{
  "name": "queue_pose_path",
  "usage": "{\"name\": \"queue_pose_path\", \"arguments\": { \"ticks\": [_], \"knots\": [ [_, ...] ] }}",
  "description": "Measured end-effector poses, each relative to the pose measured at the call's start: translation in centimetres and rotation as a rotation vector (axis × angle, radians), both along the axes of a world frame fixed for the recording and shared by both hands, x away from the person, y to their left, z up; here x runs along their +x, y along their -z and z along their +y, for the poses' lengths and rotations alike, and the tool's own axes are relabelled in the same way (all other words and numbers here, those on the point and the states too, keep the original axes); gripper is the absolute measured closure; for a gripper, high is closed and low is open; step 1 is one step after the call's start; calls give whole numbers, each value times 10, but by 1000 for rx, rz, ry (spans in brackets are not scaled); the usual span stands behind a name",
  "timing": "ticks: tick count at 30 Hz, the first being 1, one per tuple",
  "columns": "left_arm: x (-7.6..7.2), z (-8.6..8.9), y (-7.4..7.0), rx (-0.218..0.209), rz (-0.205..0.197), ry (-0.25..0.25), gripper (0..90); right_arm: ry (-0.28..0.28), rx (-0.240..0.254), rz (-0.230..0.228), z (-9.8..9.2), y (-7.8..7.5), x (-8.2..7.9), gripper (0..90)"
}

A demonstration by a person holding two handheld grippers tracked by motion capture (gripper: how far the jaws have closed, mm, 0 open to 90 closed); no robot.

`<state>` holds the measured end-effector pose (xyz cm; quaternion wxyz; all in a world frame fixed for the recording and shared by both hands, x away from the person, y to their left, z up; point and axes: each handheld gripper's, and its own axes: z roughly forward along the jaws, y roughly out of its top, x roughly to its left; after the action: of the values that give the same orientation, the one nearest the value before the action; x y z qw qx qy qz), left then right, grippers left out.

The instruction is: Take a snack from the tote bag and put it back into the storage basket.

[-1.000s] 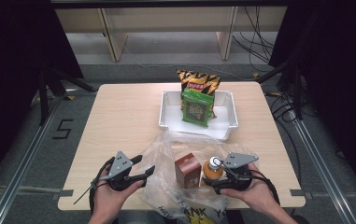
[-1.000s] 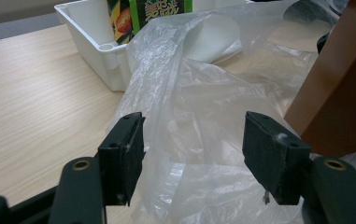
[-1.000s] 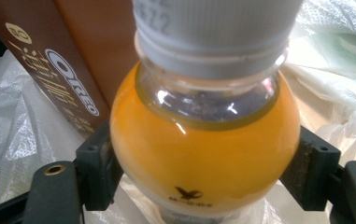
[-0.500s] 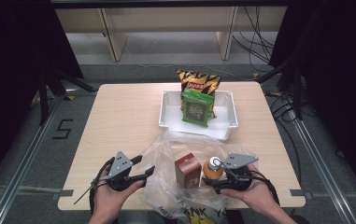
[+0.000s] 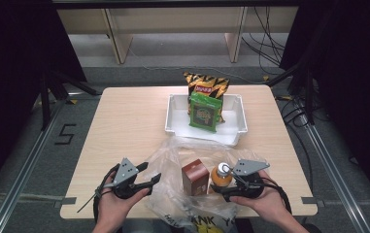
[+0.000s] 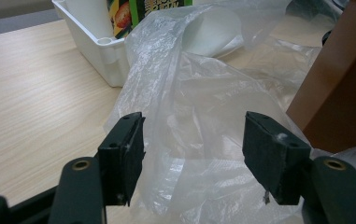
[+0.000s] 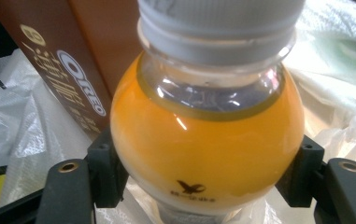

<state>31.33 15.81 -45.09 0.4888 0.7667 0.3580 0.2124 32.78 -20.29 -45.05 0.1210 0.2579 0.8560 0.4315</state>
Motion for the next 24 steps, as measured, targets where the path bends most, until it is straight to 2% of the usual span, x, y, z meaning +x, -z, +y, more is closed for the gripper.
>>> {"name": "queue_pose_path", "arguments": {
  "ticks": [1,2,3,4,5,7,8,9,10,11,12,15,17,18,20,21,22,24],
  "knots": [
    [-1,-1,0,-9,5,-5,383,11,13,14,0,-1,-2,329],
    [-1,-1,0,-12,5,-4,382,-11,8,-21,0,-1,1,329],
    [0,-1,0,-14,-1,-5,382,12,28,8,1,-3,-2,329],
    [0,0,0,-16,-2,-3,382,-1,18,-13,-1,-4,-1,329],
    [-1,0,0,-11,0,-7,382,16,33,17,0,-6,-2,329],
    [-1,0,0,-9,3,-6,382,-2,25,-13,-2,-8,-1,330],
    [-1,-1,0,-19,4,-8,382,7,32,20,-2,-10,-3,330],
    [-1,-1,0,-16,4,-7,382,24,51,7,-1,-11,-4,330],
    [-1,-1,0,-18,4,-8,382,-4,34,-10,-3,-12,-1,330],
    [-1,-1,0,-19,4,-9,382,3,35,-34,-3,-13,0,330],
    [-1,-1,0,-18,2,-7,382,16,41,5,-2,-14,-3,330],
    [-1,-1,0,-25,0,-8,382,8,51,-19,-2,-16,-1,330],
    [0,-1,0,-30,-7,-2,382,18,56,-6,-2,-19,-2,330],
    [0,-1,0,-31,-6,-2,382,16,57,-25,-3,-19,-1,330],
    [0,-1,0,-21,-5,-5,382,25,63,1,-4,-23,-2,330],
    [0,-1,0,-19,-3,-6,382,26,78,-27,-4,-24,0,330],
    [-1,-1,0,-25,-2,-7,382,35,75,13,-4,-26,-2,330],
    [0,-1,0,-29,-7,0,382,24,72,-14,-5,-27,1,330]
  ]
}}
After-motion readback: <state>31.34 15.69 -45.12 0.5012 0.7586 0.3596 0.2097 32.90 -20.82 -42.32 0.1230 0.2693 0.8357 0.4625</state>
